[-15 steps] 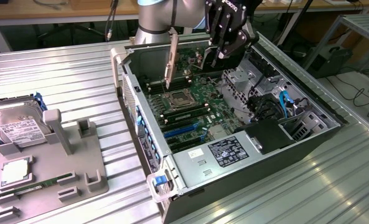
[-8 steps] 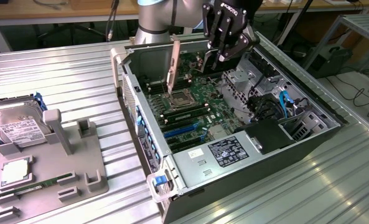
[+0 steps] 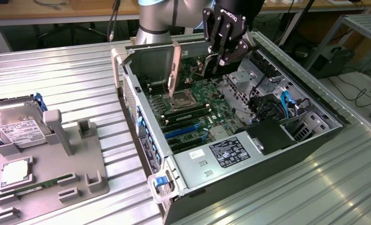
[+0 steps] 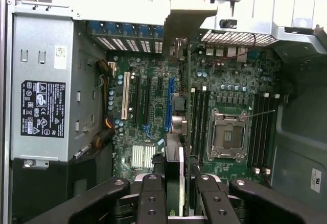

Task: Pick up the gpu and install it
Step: 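Insert the gpu into the slot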

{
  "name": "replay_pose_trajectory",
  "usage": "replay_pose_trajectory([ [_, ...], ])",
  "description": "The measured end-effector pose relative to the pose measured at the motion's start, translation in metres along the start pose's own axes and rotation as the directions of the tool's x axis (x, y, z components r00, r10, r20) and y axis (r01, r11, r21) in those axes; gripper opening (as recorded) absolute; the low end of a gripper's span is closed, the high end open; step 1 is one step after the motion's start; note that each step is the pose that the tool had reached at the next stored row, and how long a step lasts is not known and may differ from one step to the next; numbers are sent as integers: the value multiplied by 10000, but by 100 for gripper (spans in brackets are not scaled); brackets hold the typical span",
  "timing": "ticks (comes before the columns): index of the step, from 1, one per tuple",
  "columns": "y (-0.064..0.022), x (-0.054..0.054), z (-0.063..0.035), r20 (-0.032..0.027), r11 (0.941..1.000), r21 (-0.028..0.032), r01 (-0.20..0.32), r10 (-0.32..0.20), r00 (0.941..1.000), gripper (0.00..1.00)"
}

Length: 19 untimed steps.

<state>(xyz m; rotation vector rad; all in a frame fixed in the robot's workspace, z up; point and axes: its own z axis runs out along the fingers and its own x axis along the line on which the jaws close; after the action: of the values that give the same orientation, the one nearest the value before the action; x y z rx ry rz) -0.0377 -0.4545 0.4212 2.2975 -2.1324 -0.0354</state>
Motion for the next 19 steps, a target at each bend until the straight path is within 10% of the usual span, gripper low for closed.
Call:
replay_pose_trajectory([
  [19,-5,2,147,11,9984,7,-565,565,9984,27],
])
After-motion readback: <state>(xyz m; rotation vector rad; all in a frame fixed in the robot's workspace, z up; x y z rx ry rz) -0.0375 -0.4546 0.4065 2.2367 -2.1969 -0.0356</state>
